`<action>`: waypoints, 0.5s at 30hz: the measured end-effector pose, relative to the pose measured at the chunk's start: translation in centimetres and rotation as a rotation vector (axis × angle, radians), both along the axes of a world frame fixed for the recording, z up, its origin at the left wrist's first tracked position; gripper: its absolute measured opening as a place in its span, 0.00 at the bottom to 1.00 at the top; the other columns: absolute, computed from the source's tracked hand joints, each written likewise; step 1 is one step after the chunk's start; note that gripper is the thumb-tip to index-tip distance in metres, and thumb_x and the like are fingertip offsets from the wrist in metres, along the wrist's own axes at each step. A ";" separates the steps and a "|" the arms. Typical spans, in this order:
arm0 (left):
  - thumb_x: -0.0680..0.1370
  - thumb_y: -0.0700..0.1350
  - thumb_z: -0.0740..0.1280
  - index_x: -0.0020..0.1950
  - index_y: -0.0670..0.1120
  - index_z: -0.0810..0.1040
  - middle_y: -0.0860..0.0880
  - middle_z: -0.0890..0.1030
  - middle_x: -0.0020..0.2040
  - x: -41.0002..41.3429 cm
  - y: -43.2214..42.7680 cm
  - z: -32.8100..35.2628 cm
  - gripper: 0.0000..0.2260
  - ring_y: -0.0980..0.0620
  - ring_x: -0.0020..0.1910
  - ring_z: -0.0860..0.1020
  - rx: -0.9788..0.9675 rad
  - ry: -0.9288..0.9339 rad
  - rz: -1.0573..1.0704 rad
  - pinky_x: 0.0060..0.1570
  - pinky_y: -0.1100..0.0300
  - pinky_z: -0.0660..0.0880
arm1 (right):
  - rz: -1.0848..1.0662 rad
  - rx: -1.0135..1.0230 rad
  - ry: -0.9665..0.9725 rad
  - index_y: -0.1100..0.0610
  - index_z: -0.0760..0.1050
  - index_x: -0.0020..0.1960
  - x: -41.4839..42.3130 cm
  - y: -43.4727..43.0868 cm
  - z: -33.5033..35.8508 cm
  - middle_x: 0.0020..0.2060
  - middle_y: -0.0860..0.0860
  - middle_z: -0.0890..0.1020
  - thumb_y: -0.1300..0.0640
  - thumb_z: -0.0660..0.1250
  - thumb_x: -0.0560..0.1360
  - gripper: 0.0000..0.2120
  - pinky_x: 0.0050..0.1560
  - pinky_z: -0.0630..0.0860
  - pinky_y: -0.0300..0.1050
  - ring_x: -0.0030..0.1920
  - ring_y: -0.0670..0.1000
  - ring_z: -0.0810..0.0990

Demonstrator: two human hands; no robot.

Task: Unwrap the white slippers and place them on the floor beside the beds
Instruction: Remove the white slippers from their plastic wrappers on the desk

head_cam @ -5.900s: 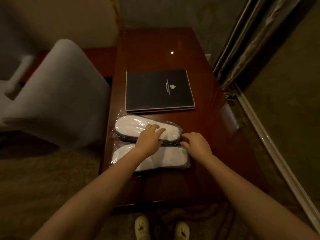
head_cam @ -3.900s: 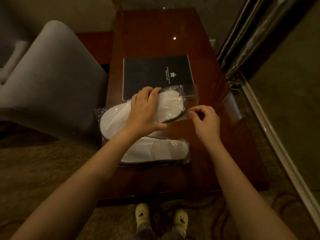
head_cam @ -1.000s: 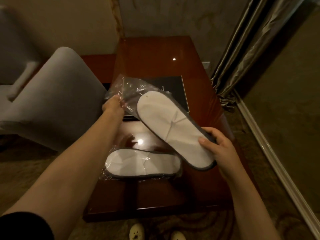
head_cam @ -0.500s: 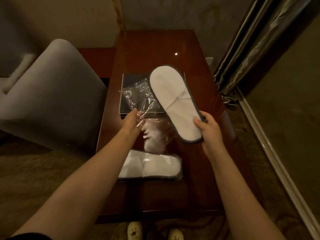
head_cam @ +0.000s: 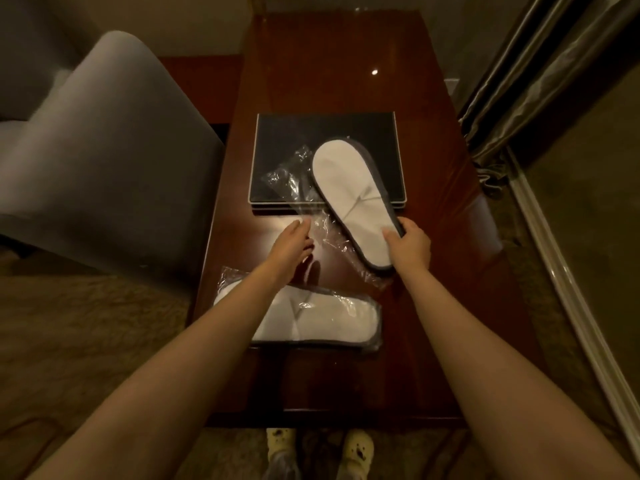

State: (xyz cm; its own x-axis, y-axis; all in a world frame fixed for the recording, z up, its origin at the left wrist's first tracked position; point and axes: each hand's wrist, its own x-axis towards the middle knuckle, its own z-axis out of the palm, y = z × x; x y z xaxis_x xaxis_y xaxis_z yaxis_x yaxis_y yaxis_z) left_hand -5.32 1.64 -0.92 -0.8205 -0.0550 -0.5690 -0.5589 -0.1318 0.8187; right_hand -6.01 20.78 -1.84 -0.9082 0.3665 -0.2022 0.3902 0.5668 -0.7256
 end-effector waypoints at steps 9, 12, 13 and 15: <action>0.67 0.66 0.67 0.77 0.52 0.48 0.47 0.54 0.78 7.1 -1.2 -0.8 0.46 0.47 0.77 0.51 -1.048 0.595 -1.135 0.74 0.48 0.46 | 0.034 0.302 0.064 0.58 0.71 0.62 -0.1 -0.5 -1.4 0.61 0.56 0.74 0.60 0.64 0.76 0.15 0.60 0.71 0.49 0.62 0.55 0.71; 0.64 0.70 0.67 0.77 0.52 0.42 0.45 0.47 0.79 8.2 -0.2 -2.2 0.52 0.46 0.77 0.44 -1.249 0.654 -1.312 0.73 0.45 0.36 | 0.010 0.189 0.130 0.58 0.70 0.64 1.0 -0.2 -0.9 0.62 0.55 0.74 0.61 0.63 0.76 0.16 0.60 0.72 0.48 0.63 0.54 0.71; 0.64 0.69 0.67 0.77 0.52 0.41 0.44 0.47 0.79 8.4 0.3 -2.5 0.53 0.46 0.77 0.45 -1.283 0.669 -1.328 0.72 0.45 0.36 | -0.004 0.171 0.167 0.58 0.70 0.64 1.8 0.1 -0.6 0.62 0.54 0.74 0.60 0.62 0.76 0.16 0.60 0.72 0.46 0.62 0.53 0.71; 0.65 0.66 0.69 0.77 0.51 0.41 0.43 0.50 0.78 8.5 1.2 -2.9 0.52 0.44 0.77 0.48 -1.332 0.684 -1.336 0.73 0.45 0.36 | -0.021 0.163 0.226 0.58 0.72 0.62 4.1 0.6 -0.2 0.59 0.54 0.76 0.60 0.62 0.77 0.14 0.56 0.70 0.42 0.60 0.53 0.73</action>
State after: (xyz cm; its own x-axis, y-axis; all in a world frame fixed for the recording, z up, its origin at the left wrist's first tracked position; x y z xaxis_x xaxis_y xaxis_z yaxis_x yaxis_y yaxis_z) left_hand 3.20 2.81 -3.77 -0.7163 0.6148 -0.3299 0.6163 0.7792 0.1139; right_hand -1.93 21.38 -2.03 -0.9155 0.3965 0.0685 0.2412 0.6770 -0.6953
